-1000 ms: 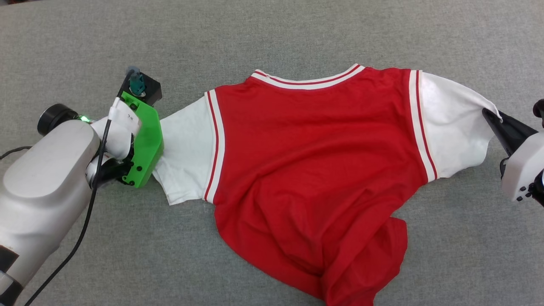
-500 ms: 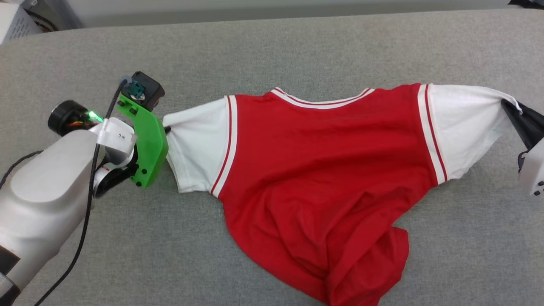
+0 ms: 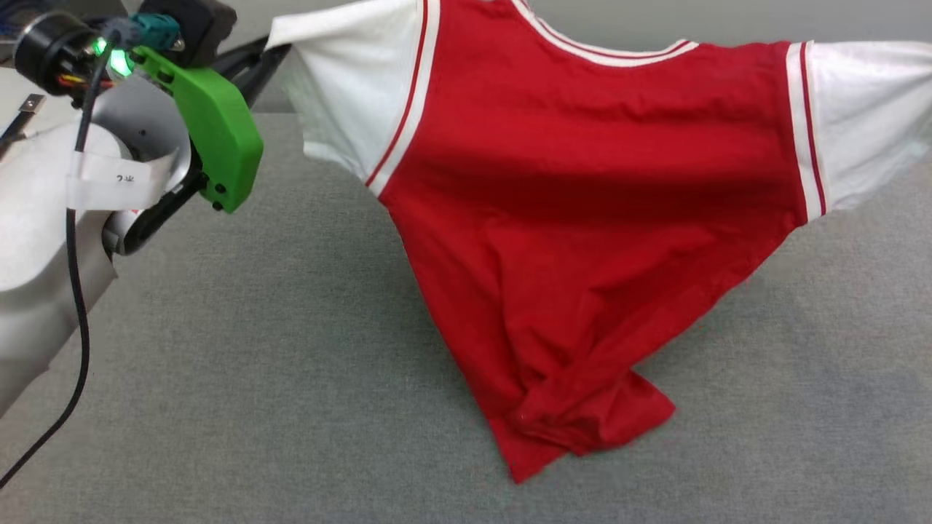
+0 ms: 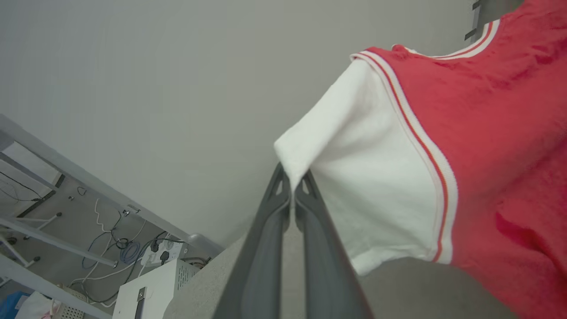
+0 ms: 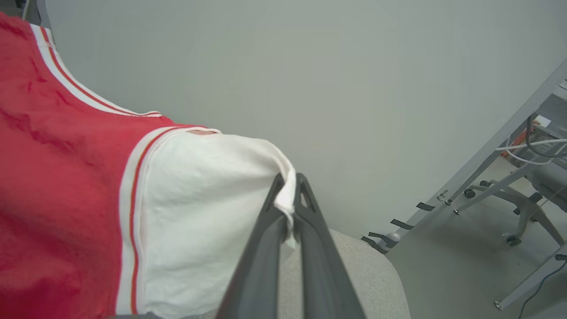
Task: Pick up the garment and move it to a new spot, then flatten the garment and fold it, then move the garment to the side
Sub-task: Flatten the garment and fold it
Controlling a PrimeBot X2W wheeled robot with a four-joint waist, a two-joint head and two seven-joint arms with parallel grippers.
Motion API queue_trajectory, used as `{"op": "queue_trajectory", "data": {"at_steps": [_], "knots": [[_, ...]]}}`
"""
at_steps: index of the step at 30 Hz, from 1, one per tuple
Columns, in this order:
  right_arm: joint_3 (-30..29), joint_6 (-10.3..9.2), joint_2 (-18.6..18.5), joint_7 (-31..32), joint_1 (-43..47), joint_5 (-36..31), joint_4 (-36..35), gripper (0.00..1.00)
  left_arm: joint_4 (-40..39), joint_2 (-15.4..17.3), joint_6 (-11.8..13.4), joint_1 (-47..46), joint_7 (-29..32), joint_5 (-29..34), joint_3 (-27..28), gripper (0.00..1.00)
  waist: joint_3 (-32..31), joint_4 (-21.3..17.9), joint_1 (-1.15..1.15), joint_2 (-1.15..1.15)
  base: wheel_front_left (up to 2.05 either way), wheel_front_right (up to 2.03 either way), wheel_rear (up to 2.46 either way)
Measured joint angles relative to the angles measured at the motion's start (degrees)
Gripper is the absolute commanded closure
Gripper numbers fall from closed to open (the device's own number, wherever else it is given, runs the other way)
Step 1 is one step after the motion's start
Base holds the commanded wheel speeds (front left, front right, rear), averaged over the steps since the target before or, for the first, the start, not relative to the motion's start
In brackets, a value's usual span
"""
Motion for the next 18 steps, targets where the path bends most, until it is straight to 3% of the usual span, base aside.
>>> {"op": "queue_trajectory", "data": {"at_steps": [11, 18], "knots": [[-1.7, 0.0, 0.4, 2.0, -12.0, -1.6, 2.5, 1.0, -2.4, -0.5, 2.6, -7.0, -3.5, 2.4, 3.6, 1.0, -0.1, 0.9, 0.0, 0.0, 0.0, 0.0, 0.0], [-0.4, 0.0, 3.5, 2.9, -27.1, -5.0, 8.8, 1.0, 2.8, -3.9, 3.0, -17.4, -4.1, 3.2, 6.8, 1.0, 4.9, 0.7, 0.0, 0.0, 0.0, 0.0, 0.0]]}}
